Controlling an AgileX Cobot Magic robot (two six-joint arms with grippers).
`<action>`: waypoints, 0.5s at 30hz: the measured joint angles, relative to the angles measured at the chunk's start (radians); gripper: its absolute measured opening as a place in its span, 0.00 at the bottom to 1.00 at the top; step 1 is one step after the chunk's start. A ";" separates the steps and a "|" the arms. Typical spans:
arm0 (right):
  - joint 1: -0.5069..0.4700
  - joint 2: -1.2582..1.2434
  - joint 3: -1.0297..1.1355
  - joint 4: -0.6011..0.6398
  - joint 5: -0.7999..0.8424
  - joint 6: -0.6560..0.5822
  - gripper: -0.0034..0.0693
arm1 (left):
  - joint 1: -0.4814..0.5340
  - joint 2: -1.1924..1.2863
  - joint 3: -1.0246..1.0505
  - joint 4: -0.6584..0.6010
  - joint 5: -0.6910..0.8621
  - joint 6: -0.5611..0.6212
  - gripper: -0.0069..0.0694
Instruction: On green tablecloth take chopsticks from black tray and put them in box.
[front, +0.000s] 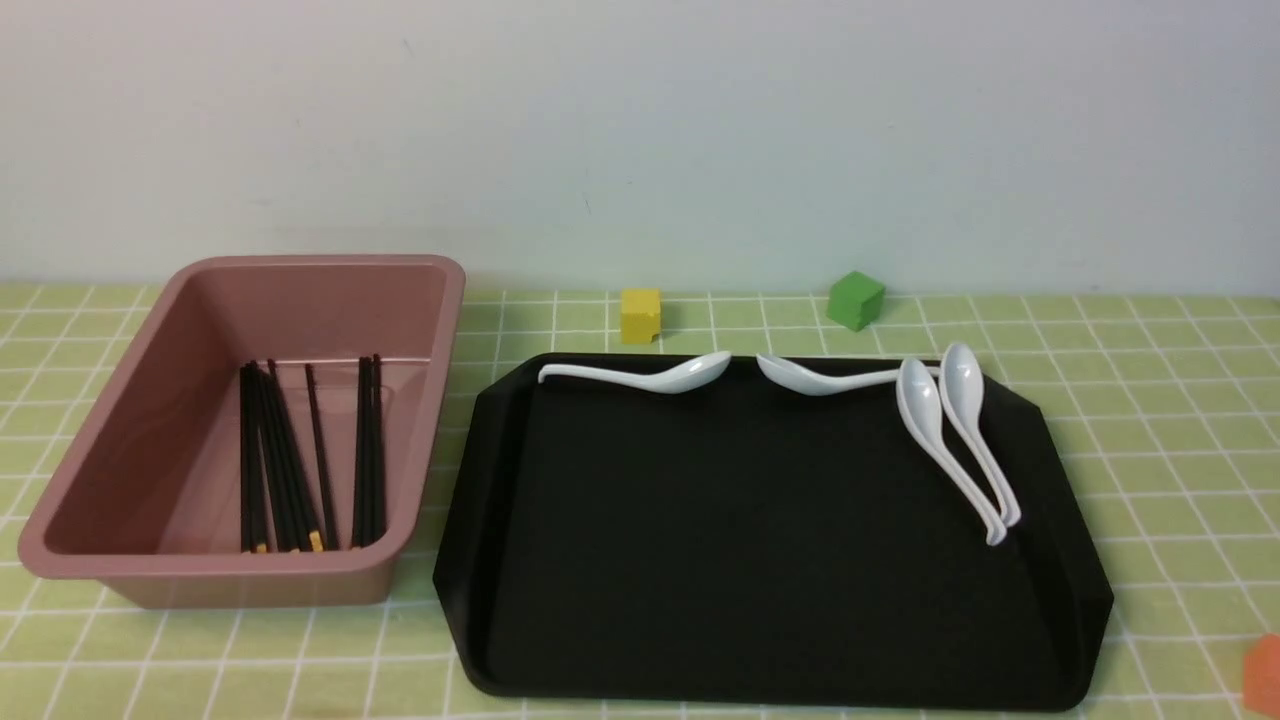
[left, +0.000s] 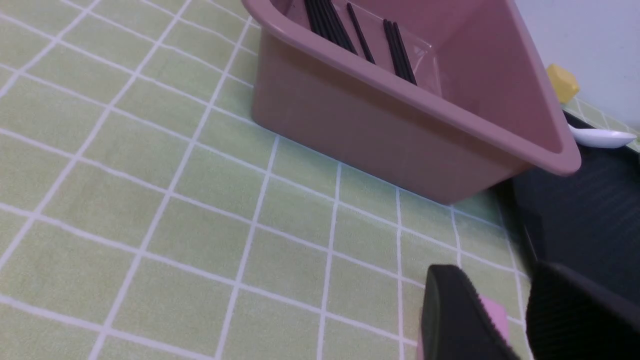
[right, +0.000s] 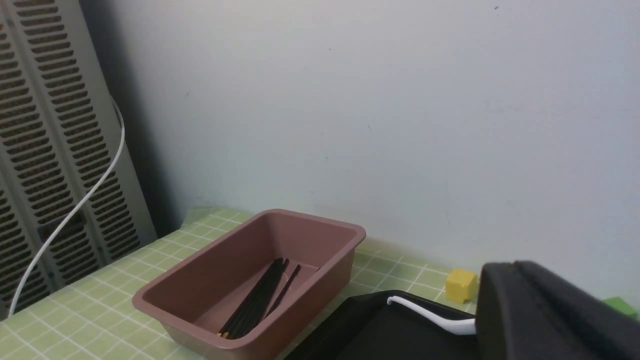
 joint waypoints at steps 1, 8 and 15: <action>-0.015 -0.021 0.042 -0.012 -0.029 0.000 0.08 | 0.000 0.000 0.000 0.000 0.000 0.000 0.40; -0.193 -0.153 0.253 -0.067 -0.083 0.000 0.09 | 0.000 0.000 0.000 0.000 0.000 0.000 0.40; -0.428 -0.400 0.536 -0.214 -0.087 0.000 0.10 | 0.000 0.000 0.000 0.000 0.000 0.000 0.40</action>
